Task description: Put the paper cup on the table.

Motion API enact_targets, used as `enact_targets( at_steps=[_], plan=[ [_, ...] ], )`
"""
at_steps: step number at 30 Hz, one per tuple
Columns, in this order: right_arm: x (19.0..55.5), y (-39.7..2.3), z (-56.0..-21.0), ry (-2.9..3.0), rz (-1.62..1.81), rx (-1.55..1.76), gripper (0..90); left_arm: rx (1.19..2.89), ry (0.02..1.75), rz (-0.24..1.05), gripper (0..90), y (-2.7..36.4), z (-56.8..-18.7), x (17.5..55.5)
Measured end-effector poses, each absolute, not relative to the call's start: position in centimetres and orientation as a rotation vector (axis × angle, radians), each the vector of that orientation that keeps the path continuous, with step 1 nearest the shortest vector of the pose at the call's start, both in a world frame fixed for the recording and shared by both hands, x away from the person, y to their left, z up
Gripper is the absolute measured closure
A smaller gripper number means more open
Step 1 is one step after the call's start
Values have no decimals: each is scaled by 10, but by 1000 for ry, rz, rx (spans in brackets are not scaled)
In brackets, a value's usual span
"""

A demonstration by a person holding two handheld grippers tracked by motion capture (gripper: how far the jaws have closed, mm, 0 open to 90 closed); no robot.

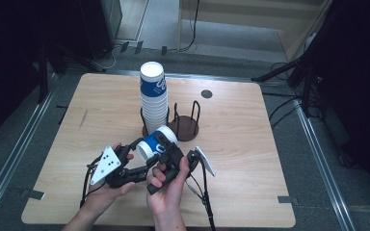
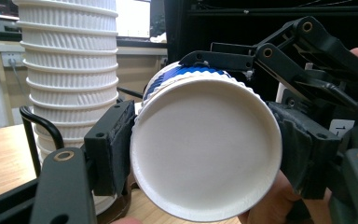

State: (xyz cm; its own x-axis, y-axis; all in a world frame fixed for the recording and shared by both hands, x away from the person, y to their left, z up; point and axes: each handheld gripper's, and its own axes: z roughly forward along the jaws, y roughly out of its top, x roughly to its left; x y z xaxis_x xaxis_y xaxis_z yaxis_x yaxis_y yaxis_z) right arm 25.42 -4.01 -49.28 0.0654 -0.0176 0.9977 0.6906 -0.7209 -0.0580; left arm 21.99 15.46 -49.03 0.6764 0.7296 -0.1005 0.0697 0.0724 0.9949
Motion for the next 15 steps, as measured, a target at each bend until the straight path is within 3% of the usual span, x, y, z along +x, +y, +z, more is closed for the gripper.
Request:
enact_targets(
  at_steps=[4, 7, 10, 13, 15],
  plan=[
    [256, -39, -492, -690, -1722, -1800, 214, 1427, 722, 572, 261, 157, -489, 217],
    [258, -43, -490, -720, -1759, -1799, 214, 1400, 724, 530, 143, 158, -487, 217],
    [259, -48, -487, -758, -1784, -1810, 215, 1397, 732, 513, 105, 160, -486, 217],
    [258, -54, -482, -819, -1829, -1827, 216, 1436, 717, 510, 8, 161, -486, 215],
    [257, -58, -479, -873, -1885, -1828, 216, 1442, 751, 503, 0, 162, -485, 214]
  ],
)
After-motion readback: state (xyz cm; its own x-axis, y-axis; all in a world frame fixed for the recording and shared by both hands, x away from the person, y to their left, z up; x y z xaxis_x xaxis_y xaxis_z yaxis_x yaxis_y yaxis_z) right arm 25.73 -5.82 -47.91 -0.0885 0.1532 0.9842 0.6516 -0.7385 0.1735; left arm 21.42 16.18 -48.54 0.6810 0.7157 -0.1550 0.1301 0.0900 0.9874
